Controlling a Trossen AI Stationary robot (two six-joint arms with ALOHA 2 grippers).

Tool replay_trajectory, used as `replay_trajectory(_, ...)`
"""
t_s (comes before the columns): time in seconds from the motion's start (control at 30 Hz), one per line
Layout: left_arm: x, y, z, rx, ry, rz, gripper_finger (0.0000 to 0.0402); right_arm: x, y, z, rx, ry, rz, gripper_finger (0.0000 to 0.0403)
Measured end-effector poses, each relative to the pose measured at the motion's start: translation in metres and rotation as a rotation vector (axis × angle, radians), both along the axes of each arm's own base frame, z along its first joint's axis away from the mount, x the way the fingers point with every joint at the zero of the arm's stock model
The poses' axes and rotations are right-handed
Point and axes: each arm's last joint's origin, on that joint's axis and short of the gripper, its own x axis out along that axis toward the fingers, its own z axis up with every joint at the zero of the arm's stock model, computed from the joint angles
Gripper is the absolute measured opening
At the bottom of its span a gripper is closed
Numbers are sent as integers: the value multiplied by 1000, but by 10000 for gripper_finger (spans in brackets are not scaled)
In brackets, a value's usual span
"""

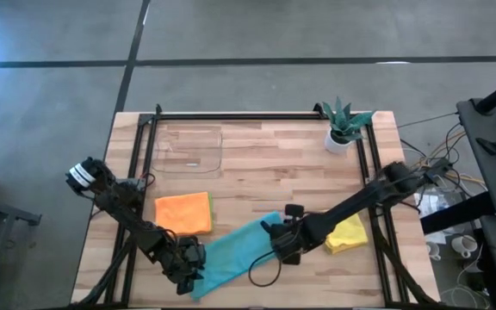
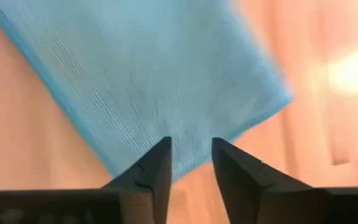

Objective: Fold microfiber towels
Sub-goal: Fold the blue microfiber cloth

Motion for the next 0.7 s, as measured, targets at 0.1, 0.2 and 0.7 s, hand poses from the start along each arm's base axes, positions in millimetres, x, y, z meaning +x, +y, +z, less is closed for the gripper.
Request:
replay_trajectory(0.1, 0, 0, 0, -3, -3, 0, 140, -8, -6, 27, 28, -123, -150, 142)
replay_trajectory(0.2, 0, 0, 0, -1, -4, -3, 140, -13, -16, 31, 41, -230, -412, 179)
replay_trajectory(0.7, 0, 0, 0, 39, -33, -58, 140, 0, -23, -26, 218, -80, -783, 228)
